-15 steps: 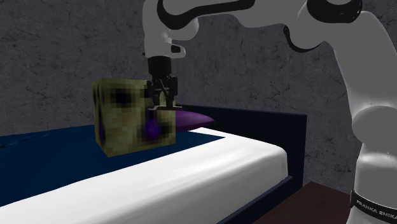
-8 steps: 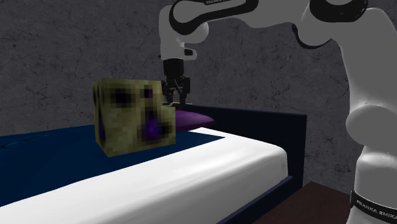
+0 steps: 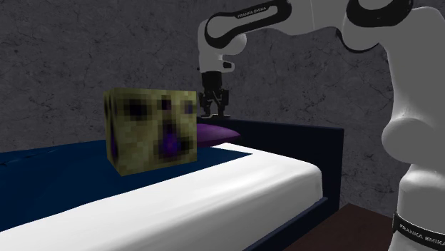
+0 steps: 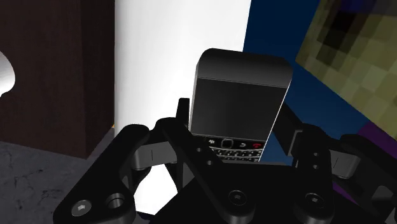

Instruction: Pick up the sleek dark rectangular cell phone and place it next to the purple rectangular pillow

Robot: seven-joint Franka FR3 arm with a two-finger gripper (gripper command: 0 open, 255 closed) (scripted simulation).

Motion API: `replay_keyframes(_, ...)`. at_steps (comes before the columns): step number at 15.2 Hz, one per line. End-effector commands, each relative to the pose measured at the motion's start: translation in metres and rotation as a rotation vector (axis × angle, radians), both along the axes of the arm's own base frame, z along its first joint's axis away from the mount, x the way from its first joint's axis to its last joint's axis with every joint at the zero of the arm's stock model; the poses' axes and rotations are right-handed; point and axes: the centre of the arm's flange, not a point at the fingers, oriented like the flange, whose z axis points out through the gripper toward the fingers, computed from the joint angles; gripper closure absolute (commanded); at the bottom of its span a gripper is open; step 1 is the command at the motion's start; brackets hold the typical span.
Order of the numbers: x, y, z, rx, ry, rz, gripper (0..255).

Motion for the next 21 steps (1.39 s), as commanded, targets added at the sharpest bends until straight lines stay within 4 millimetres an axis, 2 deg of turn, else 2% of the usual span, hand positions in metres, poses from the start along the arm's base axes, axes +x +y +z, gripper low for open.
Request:
replay_keyframes(1,0.011,-0.024,-0.001,0.000,0.000,0.001,255)
replay_keyframes(21,0.120,-0.265,-0.001,0.000,0.000,0.001,255)
